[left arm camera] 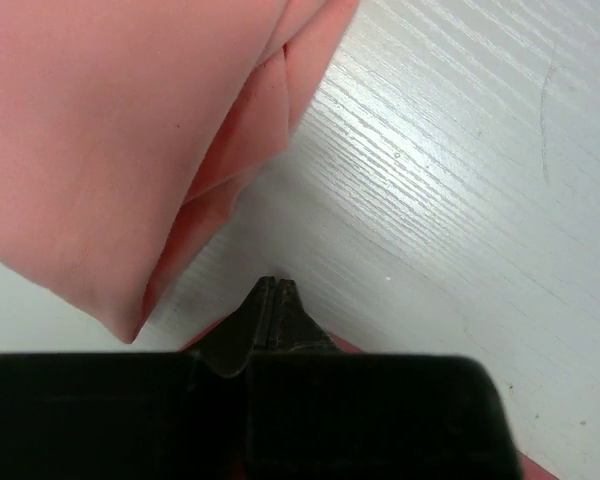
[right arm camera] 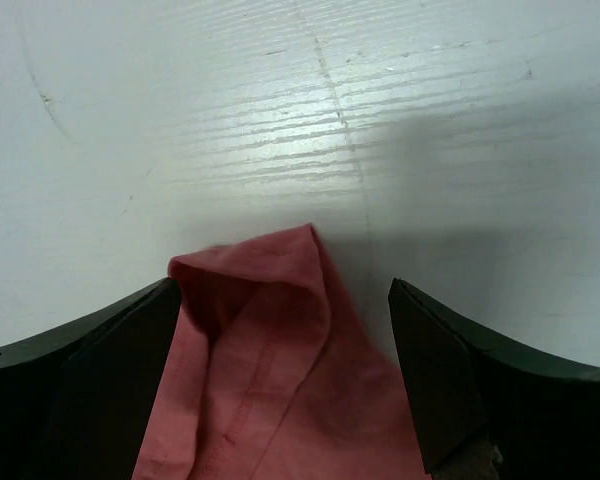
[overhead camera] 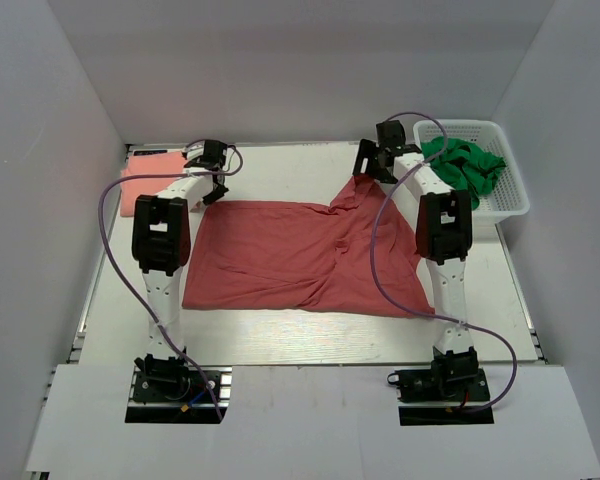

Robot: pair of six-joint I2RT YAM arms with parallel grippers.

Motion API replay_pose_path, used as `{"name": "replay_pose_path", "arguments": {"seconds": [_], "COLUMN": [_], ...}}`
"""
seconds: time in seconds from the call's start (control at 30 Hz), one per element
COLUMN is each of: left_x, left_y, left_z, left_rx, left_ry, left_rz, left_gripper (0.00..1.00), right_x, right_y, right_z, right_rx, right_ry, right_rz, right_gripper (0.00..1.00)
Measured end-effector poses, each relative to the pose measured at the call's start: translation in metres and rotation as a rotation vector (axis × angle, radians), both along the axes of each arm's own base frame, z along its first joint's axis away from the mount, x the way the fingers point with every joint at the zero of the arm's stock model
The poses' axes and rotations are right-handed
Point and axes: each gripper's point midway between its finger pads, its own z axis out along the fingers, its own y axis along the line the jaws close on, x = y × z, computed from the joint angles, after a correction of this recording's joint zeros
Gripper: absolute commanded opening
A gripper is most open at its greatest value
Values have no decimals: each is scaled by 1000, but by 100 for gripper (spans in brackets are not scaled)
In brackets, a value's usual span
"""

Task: Fold and stack the t-shirts
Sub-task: Grap the side of the flattened tshirt furthest away from the robot with both arms

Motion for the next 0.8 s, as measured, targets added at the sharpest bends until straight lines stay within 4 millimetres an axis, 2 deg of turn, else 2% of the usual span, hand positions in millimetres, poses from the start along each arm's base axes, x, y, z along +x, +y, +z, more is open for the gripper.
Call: {"name": "replay_pose_path", "arguments": {"seconds": [0.17, 0.23, 0.27, 0.37, 0.4, 0.43, 0.63, 0.8], "left_x": [0, 0, 0, 0, 0, -1, -9, -31], "left_y": [0, 0, 0, 0, 0, 0, 1, 0], "left_z": [0, 0, 0, 0, 0, 0, 1, 4], "left_rx": [0, -1, -2, -3, -4, -5, -2, 2], "left_ry": [-2, -6, -10, -19, -23, -24, -32, -17], "left_rz": [1, 1, 0, 0, 0, -1, -11, -27], "left_gripper": [0, 0, 0, 0, 0, 0, 0, 0], "right_x": [5, 8, 11, 16, 19, 21, 24, 5], "right_y": [3, 6, 7, 10, 11, 11, 10, 4], "right_z": [-6, -4, -3, 1, 3, 5, 8, 12], "right_rx": [13, 23, 27, 33, 35, 35, 16, -6], "right_ry": [-12, -25, -36, -66, -78, -88, -112, -86], "right_rz": [4, 9, 12, 20, 20, 22, 36, 48], "right_gripper": [75, 60, 48, 21, 16, 0, 0, 0]}}
